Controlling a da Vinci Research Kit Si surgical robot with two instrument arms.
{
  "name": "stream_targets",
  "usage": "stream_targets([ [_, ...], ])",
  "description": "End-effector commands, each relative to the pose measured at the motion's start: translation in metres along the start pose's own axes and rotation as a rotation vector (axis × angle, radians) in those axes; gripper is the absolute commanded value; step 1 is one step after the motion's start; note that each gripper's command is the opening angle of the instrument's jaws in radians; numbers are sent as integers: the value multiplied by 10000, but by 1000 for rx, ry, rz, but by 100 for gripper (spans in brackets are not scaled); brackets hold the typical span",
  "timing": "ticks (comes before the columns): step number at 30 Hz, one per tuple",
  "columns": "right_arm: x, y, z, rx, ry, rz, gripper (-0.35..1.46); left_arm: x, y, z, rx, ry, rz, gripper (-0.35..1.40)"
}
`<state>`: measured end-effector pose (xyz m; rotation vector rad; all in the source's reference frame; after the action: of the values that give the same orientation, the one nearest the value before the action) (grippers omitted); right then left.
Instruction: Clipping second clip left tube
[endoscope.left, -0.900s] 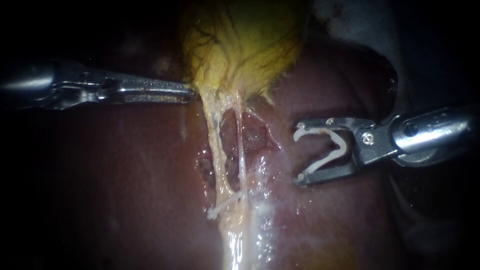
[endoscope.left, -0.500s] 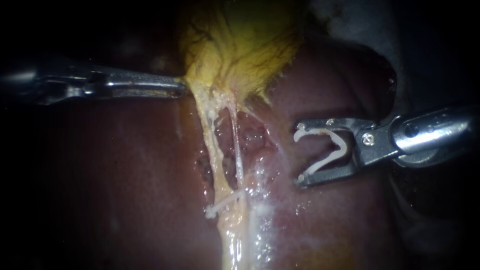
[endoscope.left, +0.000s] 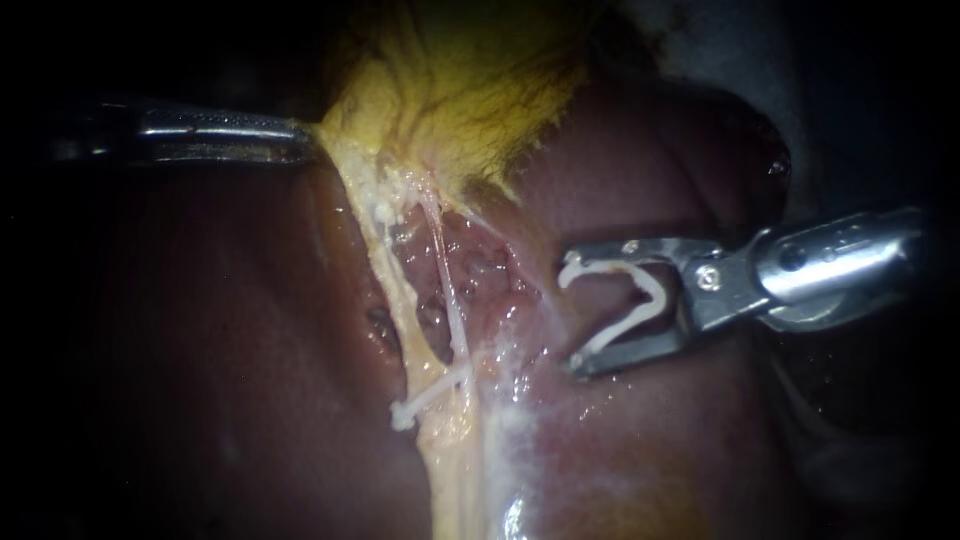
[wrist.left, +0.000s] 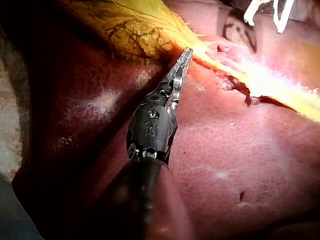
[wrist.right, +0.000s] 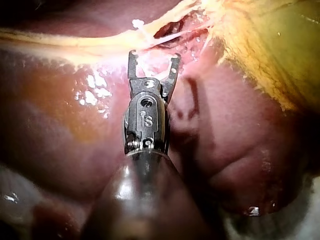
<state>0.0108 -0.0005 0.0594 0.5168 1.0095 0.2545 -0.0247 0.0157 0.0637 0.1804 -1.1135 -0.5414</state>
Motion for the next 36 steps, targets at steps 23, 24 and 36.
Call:
stream_targets([
  [23,-35,41,105,185,124,215,58,3,2,0,0,0,1,-35],
  [24,-39,42,108,187,122,217,58,3,2,0,0,0,1,-35],
  [36,-64,60,131,200,132,251,58,3,2,1,0,0,1,-35],
])
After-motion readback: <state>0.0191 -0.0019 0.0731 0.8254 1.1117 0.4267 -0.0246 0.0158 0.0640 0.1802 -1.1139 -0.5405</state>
